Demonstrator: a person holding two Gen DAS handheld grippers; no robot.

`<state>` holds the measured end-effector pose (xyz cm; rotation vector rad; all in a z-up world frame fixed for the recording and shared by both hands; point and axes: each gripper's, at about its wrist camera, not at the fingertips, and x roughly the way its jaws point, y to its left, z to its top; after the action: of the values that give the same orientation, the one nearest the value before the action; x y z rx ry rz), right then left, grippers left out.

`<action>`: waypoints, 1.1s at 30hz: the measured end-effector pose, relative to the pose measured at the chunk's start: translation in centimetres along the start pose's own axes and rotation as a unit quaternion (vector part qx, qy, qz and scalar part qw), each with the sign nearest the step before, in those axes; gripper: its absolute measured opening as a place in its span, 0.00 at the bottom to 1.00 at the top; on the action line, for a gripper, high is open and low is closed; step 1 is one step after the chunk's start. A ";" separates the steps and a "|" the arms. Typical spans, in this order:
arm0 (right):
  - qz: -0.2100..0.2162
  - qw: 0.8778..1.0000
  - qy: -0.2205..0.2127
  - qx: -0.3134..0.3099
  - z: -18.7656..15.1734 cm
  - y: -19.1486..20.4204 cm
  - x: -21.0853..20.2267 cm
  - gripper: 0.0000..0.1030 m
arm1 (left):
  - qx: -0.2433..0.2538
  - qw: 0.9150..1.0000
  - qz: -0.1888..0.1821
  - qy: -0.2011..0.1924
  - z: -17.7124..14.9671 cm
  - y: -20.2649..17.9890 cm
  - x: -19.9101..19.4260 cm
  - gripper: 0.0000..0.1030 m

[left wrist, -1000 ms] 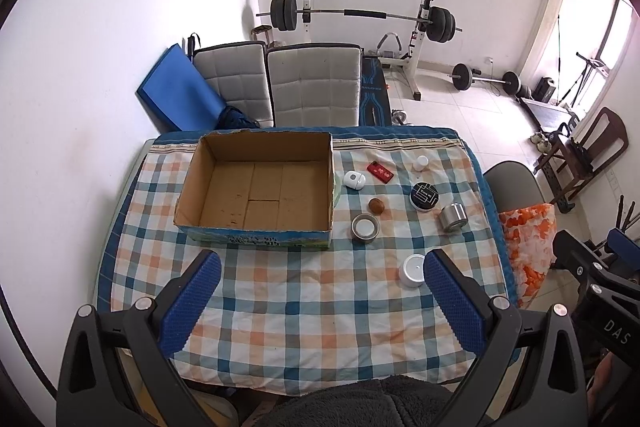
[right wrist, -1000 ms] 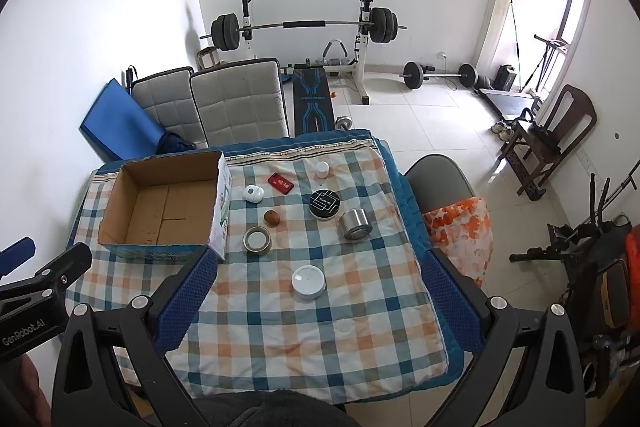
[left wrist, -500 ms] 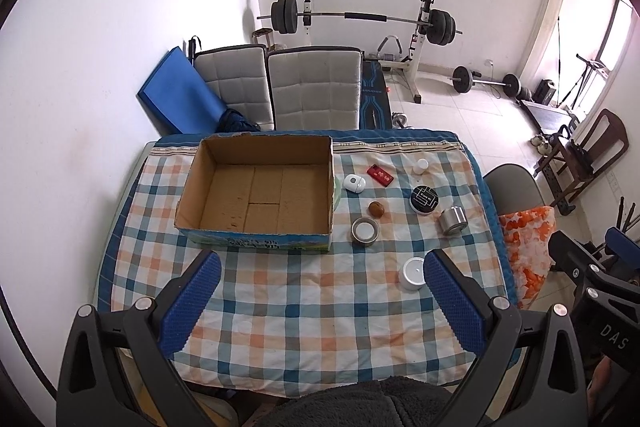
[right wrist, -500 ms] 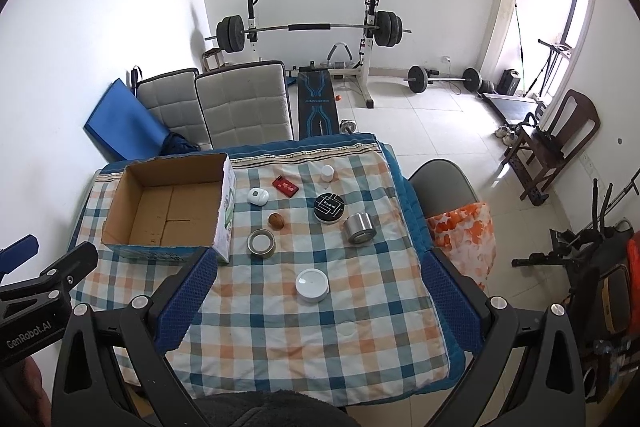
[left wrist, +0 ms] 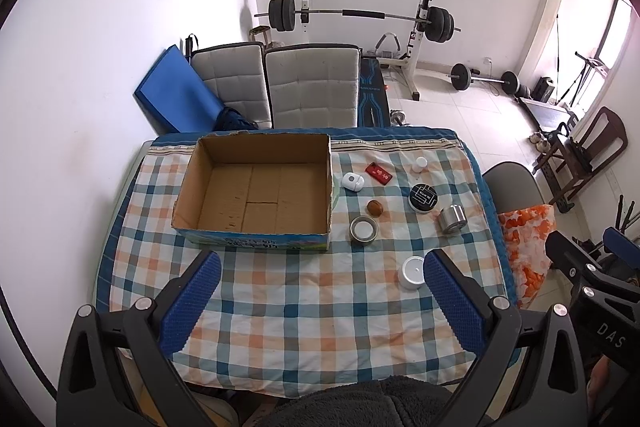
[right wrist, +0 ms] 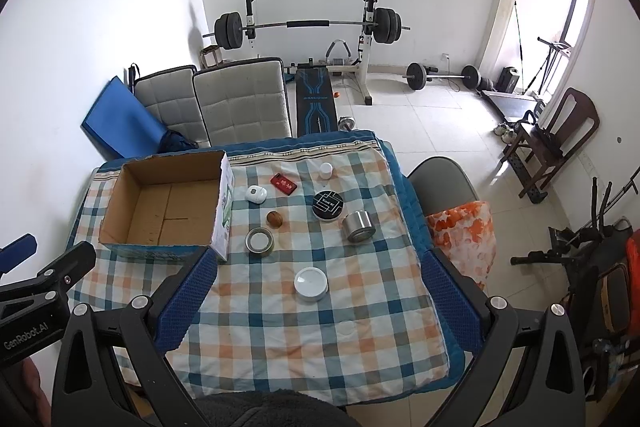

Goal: Organize rigid objects
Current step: 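Grasp the black Blank'ME tin with the left tool while the right tool grasps the silver canister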

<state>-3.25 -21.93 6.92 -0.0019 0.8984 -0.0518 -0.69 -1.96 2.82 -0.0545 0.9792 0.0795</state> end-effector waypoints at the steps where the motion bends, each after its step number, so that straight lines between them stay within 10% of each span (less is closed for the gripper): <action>1: 0.000 1.000 0.001 -0.001 0.0 0.0 0.2 1.00 | 0.000 1.000 0.000 0.000 0.0 0.0 0.0 1.00; 12: -0.025 0.998 0.050 0.029 2.2 -4.6 8.0 1.00 | 0.032 0.998 -0.009 0.049 2.5 -3.4 9.0 1.00; 26: -0.021 0.974 0.222 0.042 3.2 -11.3 37.3 1.00 | 0.073 0.975 0.012 0.211 5.0 -10.5 33.8 1.00; 33: 0.023 0.937 0.341 0.071 1.3 -12.6 49.5 0.94 | 0.082 0.964 0.025 0.254 5.7 -13.6 40.4 1.00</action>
<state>28.02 -36.86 -30.67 0.1817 1.5880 -0.0762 27.73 -13.36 -27.47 0.1079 1.4973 0.0312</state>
